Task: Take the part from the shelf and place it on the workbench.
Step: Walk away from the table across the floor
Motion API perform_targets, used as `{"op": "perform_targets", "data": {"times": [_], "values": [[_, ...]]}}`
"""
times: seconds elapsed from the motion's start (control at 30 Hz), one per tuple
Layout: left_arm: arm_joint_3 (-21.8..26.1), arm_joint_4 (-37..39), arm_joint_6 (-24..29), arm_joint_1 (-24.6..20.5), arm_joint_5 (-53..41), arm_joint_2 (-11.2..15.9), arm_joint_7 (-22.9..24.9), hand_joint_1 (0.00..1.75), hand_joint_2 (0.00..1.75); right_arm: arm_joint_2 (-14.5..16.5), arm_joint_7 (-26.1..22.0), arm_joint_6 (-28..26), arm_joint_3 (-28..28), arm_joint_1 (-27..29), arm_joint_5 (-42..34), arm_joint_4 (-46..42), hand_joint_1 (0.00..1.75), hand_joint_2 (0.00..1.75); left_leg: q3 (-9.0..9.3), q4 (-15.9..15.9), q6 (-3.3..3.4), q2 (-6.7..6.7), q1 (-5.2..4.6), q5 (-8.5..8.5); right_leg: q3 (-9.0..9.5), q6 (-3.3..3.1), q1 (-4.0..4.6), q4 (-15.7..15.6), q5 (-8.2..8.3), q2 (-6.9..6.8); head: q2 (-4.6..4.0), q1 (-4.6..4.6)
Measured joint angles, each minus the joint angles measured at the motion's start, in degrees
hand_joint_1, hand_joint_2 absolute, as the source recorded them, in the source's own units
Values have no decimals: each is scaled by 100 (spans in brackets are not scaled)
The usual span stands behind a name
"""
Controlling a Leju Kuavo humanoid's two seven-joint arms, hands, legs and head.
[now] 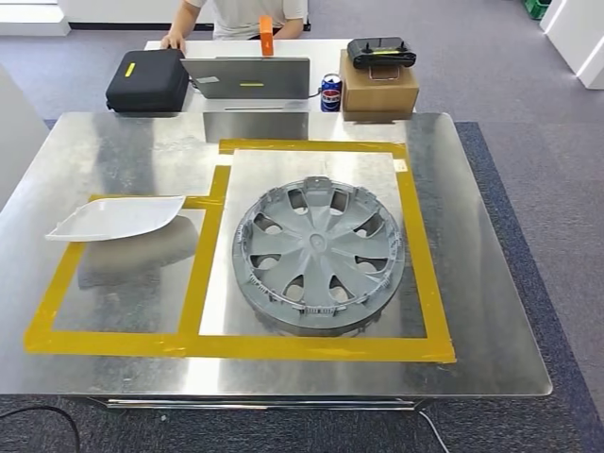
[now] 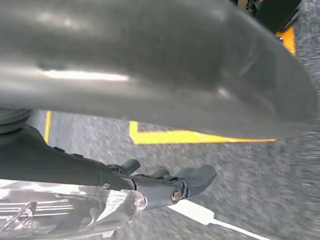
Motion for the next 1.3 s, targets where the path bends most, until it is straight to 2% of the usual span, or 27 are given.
{"op": "perform_targets", "data": {"times": [0.03,0.07,0.13,0.2,0.3,0.33,0.37,0.43,0.47,0.5,0.53,0.57,0.63,0.67,0.73,0.8,0.83,0.9,0.97,1.0,1.03,1.07,1.1,1.13,1.2,1.23,1.3], "values": [[-166,3,125,58,-115,-131,0,0,0,-12,10,33,-90,16,-66,-8,0,0,-37,7,-27,0,22,25,135,29,-16,-41,-12,-4,0,3],[-326,10,313,104,-242,-247,0,0,0,-36,34,72,-174,24,-120,-20,0,0,-79,19,-61,0,49,52,387,64,-38,-319,59,-10,0,2],[-652,30,771,184,-540,-444,0,0,0,-87,103,147,-323,17,-197,-50,0,0,-153,66,-142,0,91,97,1013,130,-90,-1131,217,-13,1,7],[-983,110,1129,234,-825,-605,-1,0,0,-131,171,181,-430,7,-198,-77,0,0,-182,121,-228,-3,97,129,1274,87,-107,-1508,275,14,1,-1],[-1496,496,1654,265,-1385,-748,-2,0,0,-199,296,180,-513,11,-75,-111,0,0,-200,132,-333,-8,101,158,1173,-91,-105,-1478,309,29,0,-26],[-1699,696,1792,288,-1594,-790,-2,0,0,-216,328,179,-527,17,-28,-121,0,0,-234,187,-354,-4,102,51,1133,-142,-113,-1477,352,15,0,-39],[-1911,905,1872,313,-1768,-850,-2,0,0,-232,344,179,-538,24,12,-130,0,0,-301,350,-366,0,103,-158,1086,-188,-120,-1482,407,2,0,-54],[-2248,1271,1857,344,-1994,-983,3,0,0,-251,342,190,-558,42,64,-148,0,0,-506,999,-373,6,100,-763,966,-239,-107,-1480,525,-9,0,-86],[-2405,1476,1842,346,-2160,-1053,35,0,0,-259,333,208,-577,59,84,-156,0,0,-590,1374,-372,5,96,-994,894,-244,-97,-1478,583,-12,0,-93],[-2584,1712,1840,355,-2403,-1116,111,0,0,-265,325,232,-606,81,104,-165,0,0,-614,1650,-367,5,92,-1103,819,-241,-88,-1477,640,-16,0,-96],[-2792,1963,1845,374,-2691,-1183,223,0,0,-273,319,262,-640,107,121,-174,0,0,-549,1755,-355,5,89,-1088,746,-228,-82,-1475,693,-19,0,-98],[-3017,2205,1840,399,-2959,-1253,359,0,0,-282,317,293,-669,131,142,-182,0,0,-389,1665,-340,5,89,-983,677,-209,-81,-1474,744,-22,0,-98],[-3394,2545,1740,436,-3245,-1400,603,0,0,-305,321,345,-704,167,193,-198,0,0,184,1017,-307,5,91,-776,572,-150,-74,-1467,836,-19,0,-100],[-3535,2670,1599,433,-3261,-1460,706,0,0,-318,331,367,-712,180,241,-205,0,0,465,628,-281,3,84,-764,533,-112,-66,-1459,881,-17,0,-98],[-3713,2875,1202,426,-3225,-1529,933,0,0,-367,354,403,-723,204,377,-220,0,0,750,166,-212,-4,49,-816,491,-32,-61,-1468,986,-20,0,-92],[-3826,3027,909,478,-3315,-1562,1191,0,0,-406,350,430,-726,233,515,-223,0,0,704,105,-113,3,16,-768,476,42,-97,-1505,1074,-22,0,-90],[-3894,3084,851,516,-3432,-1572,1306,0,0,-412,340,439,-727,256,569,-223,0,0,671,100,-59,12,6,-719,453,68,-115,-1479,1011,-26,0,-88],[-4061,3163,786,563,-3620,-1578,1443,0,0,-422,326,443,-727,296,649,-223,0,0,567,89,37,25,-6,-606,326,93,-122,-1074,556,-31,0,-73],[-4164,3218,685,570,-3601,-1574,1485,0,0,-443,326,438,-726,292,724,-223,0,0,428,94,86,23,-42,-488,152,92,-102,-314,-15,-35,0,-54],[-4177,3239,624,572,-3529,-1573,1484,0,0,-453,328,432,-726,281,767,-223,0,0,353,98,92,23,-62,-428,116,84,-91,-3,-150,-34,0,-48],[-4176,3258,551,576,-3421,-1575,1470,0,0,-459,329,421,-725,275,814,-223,0,0,277,103,95,24,-78,-370,168,70,-78,143,-147,-35,0,-48],[-4161,3273,473,581,-3307,-1575,1455,0,0,-456,319,402,-725,275,866,-222,0,0,205,108,92,22,-89,-314,326,50,-61,87,-35,-34,0,-47],[-4139,3286,387,587,-3200,-1570,1443,0,0,-442,289,370,-725,271,925,-221,0,0,141,114,82,18,-94,-261,595,24,-45,-179,123,-34,0,-47],[-4113,3295,300,591,-3119,-1559,1445,0,0,-416,236,324,-724,253,986,-220,0,0,90,121,65,15,-97,-212,932,-6,-29,-592,218,-31,0,-46],[-4061,3305,141,591,-3020,-1499,1487,0,0,-320,84,211,-715,174,1099,-219,0,0,24,137,10,15,-107,-119,1505,-45,3,-1415,200,-25,0,-52],[-4028,3308,54,585,-2962,-1453,1505,0,0,-258,22,156,-706,126,1137,-217,0,0,6,140,-22,19,-107,-73,1622,-61,19,-1633,145,-22,0,-54],[-3921,3314,-166,573,-2773,-1342,1476,0,0,-113,-35,70,-688,47,1177,-207,0,0,-24,141,-88,22,-95,9,1586,-118,34,-1710,174,-30,0,-53]]}}
